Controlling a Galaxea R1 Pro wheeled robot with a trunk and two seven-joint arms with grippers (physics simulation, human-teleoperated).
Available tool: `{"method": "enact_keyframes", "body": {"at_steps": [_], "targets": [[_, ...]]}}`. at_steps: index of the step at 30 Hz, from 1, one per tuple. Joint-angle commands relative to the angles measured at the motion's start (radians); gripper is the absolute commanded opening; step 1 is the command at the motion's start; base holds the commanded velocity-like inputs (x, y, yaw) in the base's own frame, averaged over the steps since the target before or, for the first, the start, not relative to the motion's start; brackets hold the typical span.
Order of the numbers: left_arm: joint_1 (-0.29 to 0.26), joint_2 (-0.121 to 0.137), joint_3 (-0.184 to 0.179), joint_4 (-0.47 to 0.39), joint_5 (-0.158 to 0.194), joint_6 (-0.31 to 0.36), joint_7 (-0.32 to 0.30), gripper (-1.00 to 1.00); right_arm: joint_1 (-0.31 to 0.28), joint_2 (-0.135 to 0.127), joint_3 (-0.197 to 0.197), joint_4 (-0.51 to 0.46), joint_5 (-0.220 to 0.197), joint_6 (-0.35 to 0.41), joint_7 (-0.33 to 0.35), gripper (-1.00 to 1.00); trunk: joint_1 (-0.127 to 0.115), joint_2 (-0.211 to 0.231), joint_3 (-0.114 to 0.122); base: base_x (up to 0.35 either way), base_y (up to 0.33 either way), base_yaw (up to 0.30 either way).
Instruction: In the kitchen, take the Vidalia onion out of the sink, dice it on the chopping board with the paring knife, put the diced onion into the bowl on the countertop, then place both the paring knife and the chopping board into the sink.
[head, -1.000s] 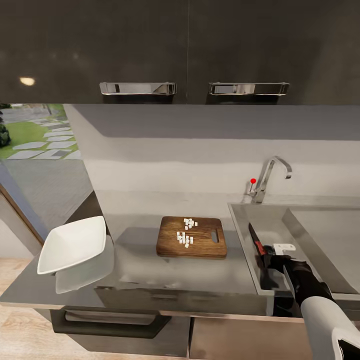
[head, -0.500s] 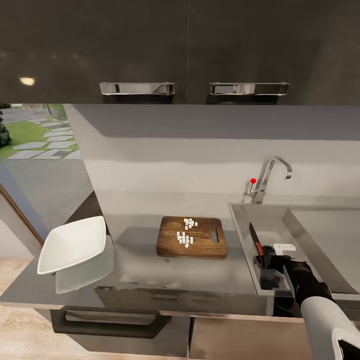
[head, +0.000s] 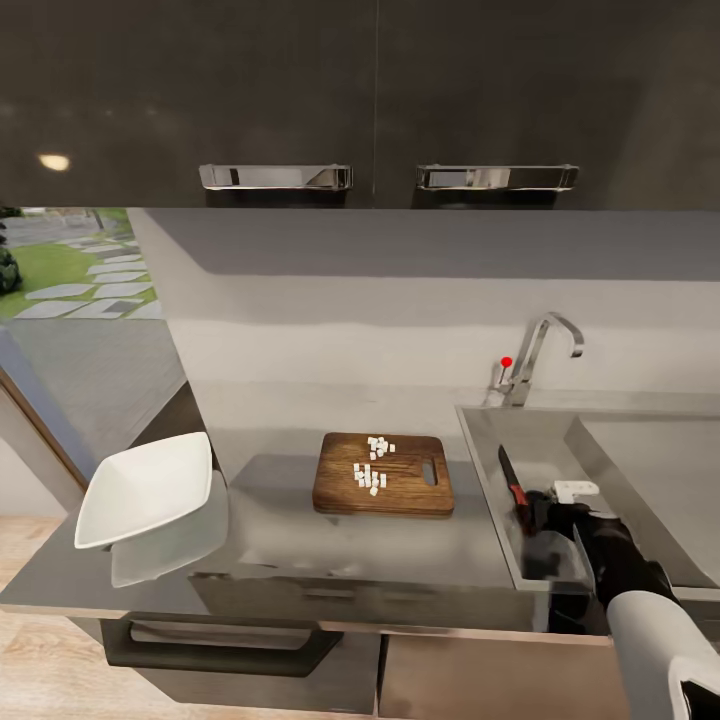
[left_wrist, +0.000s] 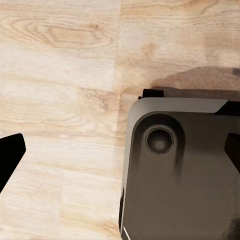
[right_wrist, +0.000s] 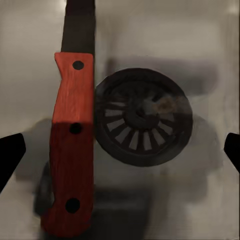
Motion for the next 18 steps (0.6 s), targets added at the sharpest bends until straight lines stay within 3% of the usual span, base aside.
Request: {"method": "enact_keyframes", "body": {"at_steps": [1, 5, 11, 18], "targets": [[-0.002, 0.0, -0.009, 0.004, 0.008, -0.007, 0.0, 1.0, -0.001, -0.003, -0.005, -0.015, 0.01, 0.004, 0.012, 1.0, 0.0, -0.001, -0.001, 0.0, 0.0, 0.0], [-0.001, 0.0, -0.009, 0.004, 0.008, -0.007, 0.0, 1.0, -0.001, -0.013, -0.004, -0.139, 0.009, 0.032, 0.063, 1.0, 0.0, -0.001, -0.001, 0.0, 0.0, 0.0], [-0.002, 0.0, -0.009, 0.004, 0.008, -0.007, 0.0, 1.0, -0.001, -0.022, -0.004, -0.365, 0.01, 0.184, 0.157, 1.0, 0.0, -0.001, -0.001, 0.0, 0.0, 0.0], [-0.002, 0.0, -0.009, 0.004, 0.008, -0.007, 0.0, 1.0, -0.001, -0.023, -0.001, -0.442, 0.012, 0.248, 0.226, 1.0, 0.0, -0.001, -0.001, 0.0, 0.0, 0.0]]}}
